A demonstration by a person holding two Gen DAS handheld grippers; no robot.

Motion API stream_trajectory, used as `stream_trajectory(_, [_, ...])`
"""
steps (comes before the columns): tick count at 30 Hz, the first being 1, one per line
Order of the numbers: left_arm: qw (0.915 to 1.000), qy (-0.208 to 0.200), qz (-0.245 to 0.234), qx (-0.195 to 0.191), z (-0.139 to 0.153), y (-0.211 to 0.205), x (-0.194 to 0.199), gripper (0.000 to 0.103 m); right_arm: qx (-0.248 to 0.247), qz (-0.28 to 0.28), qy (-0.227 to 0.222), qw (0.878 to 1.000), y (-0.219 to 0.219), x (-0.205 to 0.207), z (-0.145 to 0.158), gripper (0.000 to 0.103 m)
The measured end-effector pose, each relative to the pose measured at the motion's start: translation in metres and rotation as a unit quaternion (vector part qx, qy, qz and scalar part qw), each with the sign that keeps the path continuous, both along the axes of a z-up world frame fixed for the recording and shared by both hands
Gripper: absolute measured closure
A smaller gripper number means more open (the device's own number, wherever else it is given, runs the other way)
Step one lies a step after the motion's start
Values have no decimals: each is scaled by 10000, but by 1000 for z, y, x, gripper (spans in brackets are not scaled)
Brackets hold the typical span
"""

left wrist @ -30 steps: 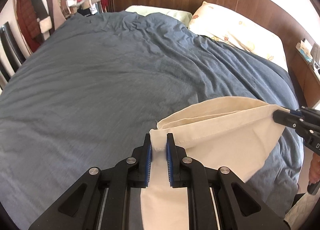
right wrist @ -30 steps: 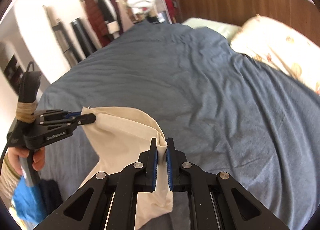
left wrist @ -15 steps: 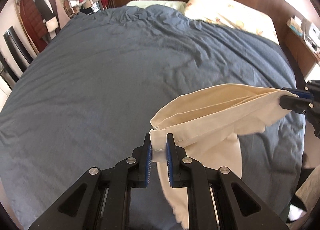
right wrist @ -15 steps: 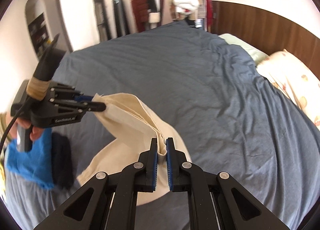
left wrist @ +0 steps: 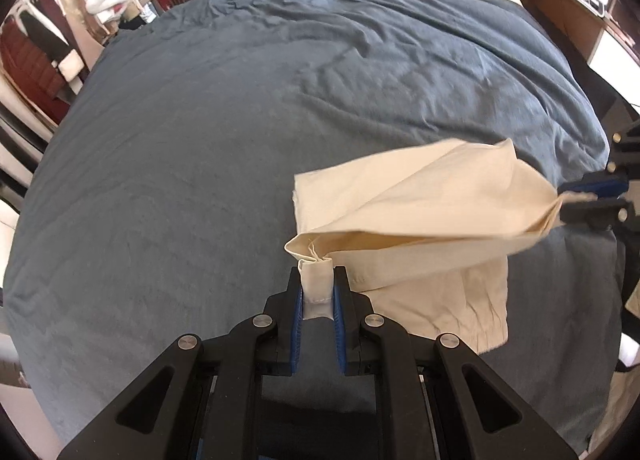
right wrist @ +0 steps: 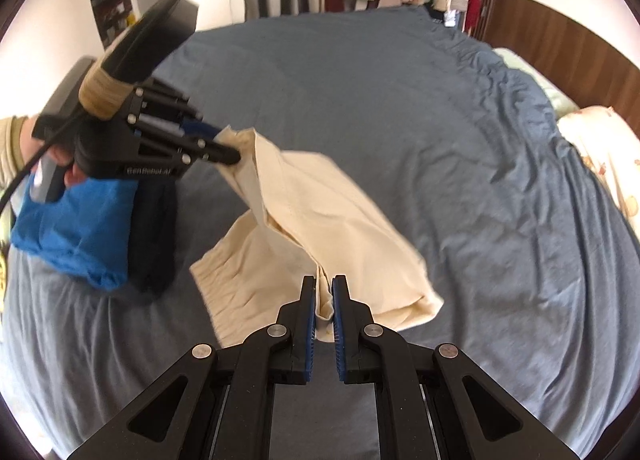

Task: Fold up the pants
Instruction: 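Lift the folded edge with both grippers and fold it over again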

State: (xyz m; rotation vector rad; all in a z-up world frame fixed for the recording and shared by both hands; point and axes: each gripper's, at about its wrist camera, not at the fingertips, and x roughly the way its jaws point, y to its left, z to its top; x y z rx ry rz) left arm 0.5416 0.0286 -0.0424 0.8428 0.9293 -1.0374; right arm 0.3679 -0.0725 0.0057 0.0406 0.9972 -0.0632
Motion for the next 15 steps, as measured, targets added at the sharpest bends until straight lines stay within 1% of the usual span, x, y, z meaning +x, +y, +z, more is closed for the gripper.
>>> stream_trajectory(4, [9996, -106, -203, 179, -3, 7, -13, 88, 140, 81, 229, 9996, 14, -6, -12, 94])
stream_trajectory(7, [9975, -320, -476, 406, -8, 12, -29, 88, 216, 138, 382, 9989, 20, -14, -20, 94])
stream_trajectory(9, [9947, -466, -699, 589, -13, 15, -39, 88, 243, 178, 456, 9985, 23, -17, -22, 94])
stream_trajectory(11, [9931, -486, -811, 687, -16, 17, -45, 88, 245, 277, 556, 9978, 28, -22, -27, 94])
stream_trajectory(15, [9934, -409, -784, 730, -19, 20, -50, 88, 323, 331, 761, 9960, 34, -30, -38, 94])
